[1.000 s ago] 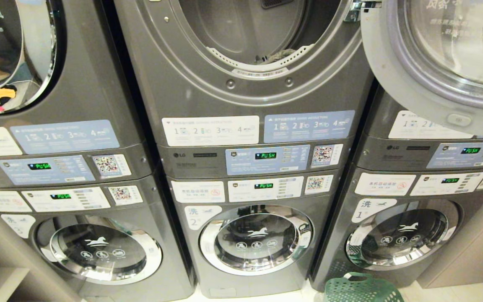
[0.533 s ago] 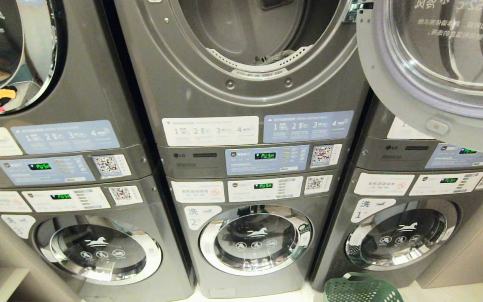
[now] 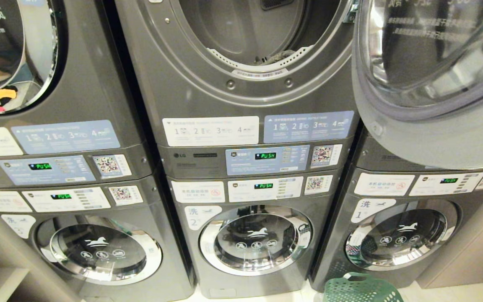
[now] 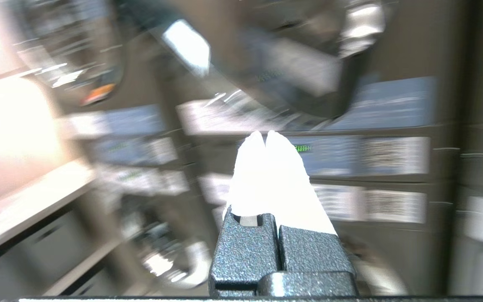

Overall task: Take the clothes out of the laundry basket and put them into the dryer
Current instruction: Close the dryer

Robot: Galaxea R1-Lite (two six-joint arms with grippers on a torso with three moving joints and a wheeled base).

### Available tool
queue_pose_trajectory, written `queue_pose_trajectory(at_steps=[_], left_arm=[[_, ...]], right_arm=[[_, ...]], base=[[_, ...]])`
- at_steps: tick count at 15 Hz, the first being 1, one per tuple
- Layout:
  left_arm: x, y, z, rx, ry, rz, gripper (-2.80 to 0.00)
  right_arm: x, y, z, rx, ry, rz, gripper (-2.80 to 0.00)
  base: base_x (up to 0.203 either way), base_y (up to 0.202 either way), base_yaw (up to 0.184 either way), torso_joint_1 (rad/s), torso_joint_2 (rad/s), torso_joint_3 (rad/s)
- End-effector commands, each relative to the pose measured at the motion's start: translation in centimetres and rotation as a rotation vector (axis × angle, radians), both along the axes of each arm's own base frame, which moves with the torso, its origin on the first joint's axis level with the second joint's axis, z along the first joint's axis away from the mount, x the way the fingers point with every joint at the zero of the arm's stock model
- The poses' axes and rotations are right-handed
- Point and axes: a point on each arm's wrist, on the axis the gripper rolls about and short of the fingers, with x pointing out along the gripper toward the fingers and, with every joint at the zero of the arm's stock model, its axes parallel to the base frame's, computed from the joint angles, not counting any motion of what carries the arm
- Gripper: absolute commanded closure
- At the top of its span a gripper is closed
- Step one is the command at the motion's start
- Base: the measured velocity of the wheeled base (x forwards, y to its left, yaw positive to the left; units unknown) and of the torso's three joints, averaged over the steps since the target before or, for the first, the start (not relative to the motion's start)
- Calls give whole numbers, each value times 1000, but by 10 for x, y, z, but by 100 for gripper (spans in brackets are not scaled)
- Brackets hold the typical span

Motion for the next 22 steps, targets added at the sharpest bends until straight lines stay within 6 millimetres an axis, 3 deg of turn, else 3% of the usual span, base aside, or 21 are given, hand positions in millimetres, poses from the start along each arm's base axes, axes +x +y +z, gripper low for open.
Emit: queue_pose_trajectory(at_steps=[1,4,6,8,10,12,14,16,18,22], left_arm=[[0,0,0,0,0,1,0],[0,0,0,0,0,1,0],[0,0,0,0,0,1,0],[0,0,0,0,1,1,0],[0,0,0,0,1,1,0],[0,0,0,0,1,1,0],[0,0,0,0,0,1,0],[0,0,0,0,0,1,0],[0,0,0,0,1,1,0],[0,0,0,0,1,1,0]], right_arm=[[-22,16,-4,-47,-73,130,0],[-15,15,4,-16,-37,314,0],[-8,15,-5,12,45,397,0],[2,14,-31,14,157,341,0],[7,13,-53,13,261,171,0],[12,15,-58,-84,263,117,0],[31,21,-39,-103,260,166,0],[61,33,-13,-93,240,169,0],[101,57,24,-67,187,146,0],[169,105,76,-8,54,144,0]], base=[[0,0,0,0,0,0],[0,0,0,0,0,0],[0,0,0,0,0,0],[0,0,0,0,0,0],[0,0,0,0,0,0],[0,0,0,0,0,0],[0,0,0,0,0,0],[0,0,0,0,0,0],[0,0,0,0,0,0],[0,0,0,0,0,0]])
